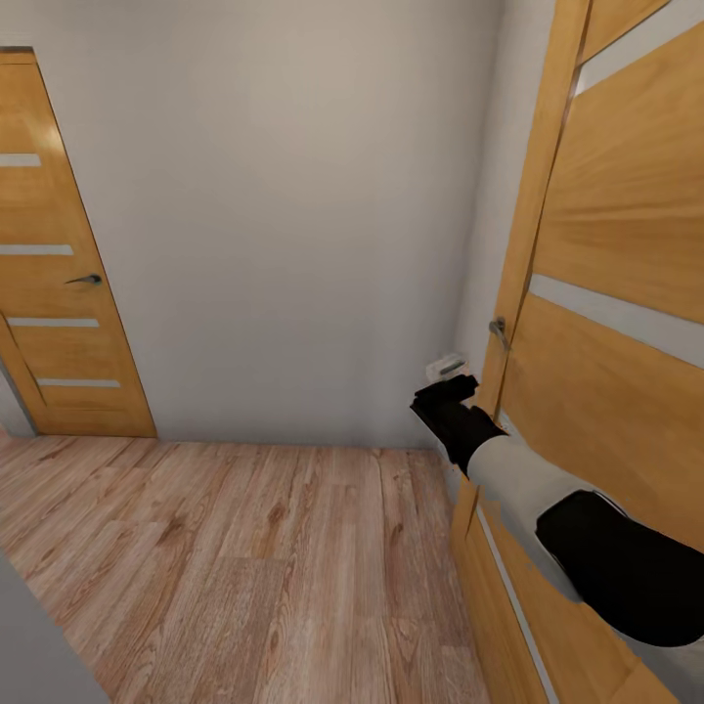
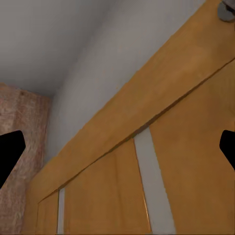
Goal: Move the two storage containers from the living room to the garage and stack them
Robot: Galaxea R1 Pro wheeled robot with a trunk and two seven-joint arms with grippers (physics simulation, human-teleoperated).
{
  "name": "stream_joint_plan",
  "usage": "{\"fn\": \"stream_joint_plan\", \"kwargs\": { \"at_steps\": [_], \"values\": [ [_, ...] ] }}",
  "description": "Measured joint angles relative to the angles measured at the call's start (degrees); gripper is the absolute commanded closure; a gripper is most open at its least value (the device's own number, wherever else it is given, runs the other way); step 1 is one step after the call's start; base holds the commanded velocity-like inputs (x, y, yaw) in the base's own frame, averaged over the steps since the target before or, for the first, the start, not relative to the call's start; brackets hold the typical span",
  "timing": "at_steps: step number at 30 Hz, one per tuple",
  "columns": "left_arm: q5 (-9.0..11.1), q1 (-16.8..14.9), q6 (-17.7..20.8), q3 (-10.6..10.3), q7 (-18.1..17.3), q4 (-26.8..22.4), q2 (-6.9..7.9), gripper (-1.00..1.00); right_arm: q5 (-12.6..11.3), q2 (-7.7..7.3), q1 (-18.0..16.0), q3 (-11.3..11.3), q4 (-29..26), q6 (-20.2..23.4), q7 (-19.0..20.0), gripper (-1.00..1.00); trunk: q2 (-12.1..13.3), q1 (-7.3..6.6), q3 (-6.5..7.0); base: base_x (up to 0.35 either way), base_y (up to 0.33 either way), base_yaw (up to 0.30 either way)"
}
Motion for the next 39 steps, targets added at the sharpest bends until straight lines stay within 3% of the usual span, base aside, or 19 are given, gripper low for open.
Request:
{"fn": "stream_joint_plan", "kwargs": {
  "at_steps": [5,9,11,14,15,16,19,24,28,39],
  "values": [
    [0.0,0.0,0.0,0.0,0.0,0.0,0.0,-1.0,-0.2,4.08,0.0,-0.1,0.2,-0.2,0.1,-1.0,0.0,0.0,0.0,0.0,0.0,0.0],
    [0.0,0.0,0.0,0.0,0.1,0.0,0.0,-1.0,-0.8,4.23,0.0,-0.4,0.2,-0.7,0.7,-1.0,0.0,0.0,0.0,0.0,0.0,0.0],
    [0.0,0.0,0.0,0.1,0.1,0.0,0.0,-1.0,-2.6,4.23,0.0,-0.5,0.2,-0.9,1.2,-1.0,0.0,0.0,0.0,0.0,0.0,0.0],
    [0.0,0.0,0.0,0.1,0.1,0.0,0.0,-1.0,-8.5,4.23,0.4,-0.4,0.3,-2.3,3.2,-1.0,0.0,0.0,0.0,0.0,0.0,0.0],
    [0.0,0.0,0.0,0.1,0.1,0.0,0.0,-1.0,-12.1,4.23,0.7,-0.4,0.7,-3.8,5.6,-1.0,0.0,0.0,0.0,0.0,0.0,0.0],
    [0.0,0.0,0.0,0.1,0.1,0.0,0.0,-1.0,-13.7,4.23,0.9,-0.3,1.6,-4.7,7.8,-1.0,0.0,0.0,0.0,0.0,0.0,0.0],
    [0.1,0.0,0.0,0.1,0.1,0.0,0.0,-1.0,-15.8,4.23,1.2,-0.2,5.3,-7.1,14.0,-1.0,0.0,0.0,0.0,0.0,0.0,0.0],
    [0.1,0.0,0.0,0.1,0.2,0.0,0.0,-1.0,-16.8,4.23,1.8,-0.2,9.8,-11.6,23.1,-1.0,0.0,0.0,0.0,0.0,0.0,0.0],
    [0.1,0.0,0.0,0.1,0.2,0.0,0.0,-1.0,-17.0,4.23,5.5,-0.2,11.0,-14.1,29.0,-1.0,0.0,0.0,-0.01,0.0,0.0,0.0],
    [0.2,0.0,0.0,0.1,0.2,0.0,0.0,-1.0,-16.5,4.23,15.2,0.1,11.2,-16.8,30.8,-1.0,0.0,0.0,-0.01,0.0,0.0,0.0]
  ]
}}
